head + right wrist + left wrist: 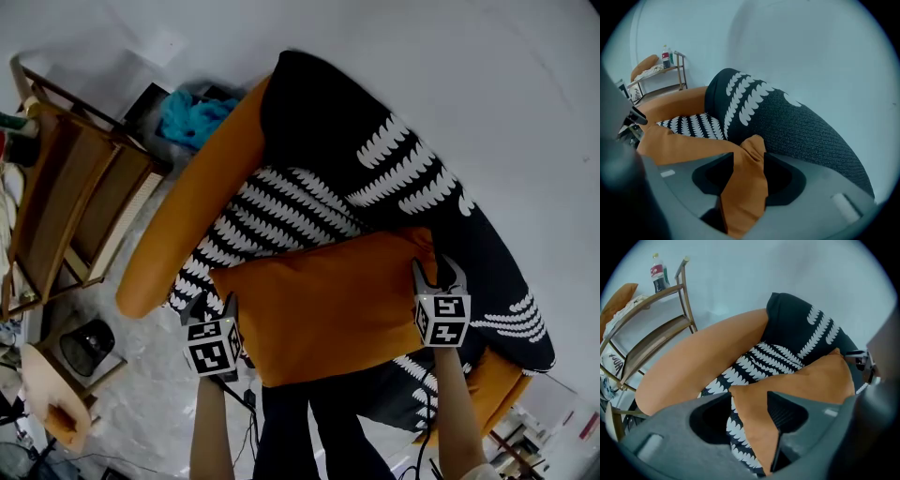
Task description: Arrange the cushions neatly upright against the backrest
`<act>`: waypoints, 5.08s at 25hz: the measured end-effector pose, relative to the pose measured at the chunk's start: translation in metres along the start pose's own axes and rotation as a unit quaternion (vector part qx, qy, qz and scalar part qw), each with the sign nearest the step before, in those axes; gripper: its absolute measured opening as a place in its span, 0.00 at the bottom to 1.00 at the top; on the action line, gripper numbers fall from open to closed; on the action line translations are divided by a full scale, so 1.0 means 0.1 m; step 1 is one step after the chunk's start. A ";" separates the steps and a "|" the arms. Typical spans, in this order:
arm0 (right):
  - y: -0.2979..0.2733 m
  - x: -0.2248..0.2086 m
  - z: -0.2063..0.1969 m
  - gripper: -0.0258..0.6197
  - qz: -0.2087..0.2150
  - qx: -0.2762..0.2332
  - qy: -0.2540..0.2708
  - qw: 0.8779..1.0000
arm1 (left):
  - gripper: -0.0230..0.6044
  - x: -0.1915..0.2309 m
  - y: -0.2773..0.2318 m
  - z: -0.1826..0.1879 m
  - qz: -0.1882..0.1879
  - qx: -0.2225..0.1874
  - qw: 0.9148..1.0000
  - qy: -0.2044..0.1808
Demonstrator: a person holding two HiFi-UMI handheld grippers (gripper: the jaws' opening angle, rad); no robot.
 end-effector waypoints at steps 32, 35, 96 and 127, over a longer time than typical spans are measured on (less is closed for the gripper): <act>-0.36 0.11 -0.15 0.18 0.057 0.054 0.016 0.997 | 0.20 0.10 -0.64 -0.16 -0.046 0.055 0.997 0.010; -0.33 0.12 -0.14 0.15 0.059 0.056 0.021 0.996 | 0.15 0.07 -0.60 -0.16 -0.047 0.052 0.998 0.005; 2.48 -0.83 -0.01 0.09 -0.089 -0.063 -0.233 0.966 | 0.07 -1.55 1.69 2.07 -0.095 -0.126 0.953 -0.259; 1.61 -0.62 -0.44 0.09 -0.110 0.033 -0.304 0.946 | 0.12 -1.83 0.36 2.68 -0.098 -0.050 0.922 -0.372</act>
Point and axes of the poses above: the fingertips, and each gripper's own axes: y backward along the fingers, x to its left, z out of its top, the point moved 7 cm from there along y, backward along the fingers, and after that the axes turned 11 degrees about -z, right-handed, at the moved point
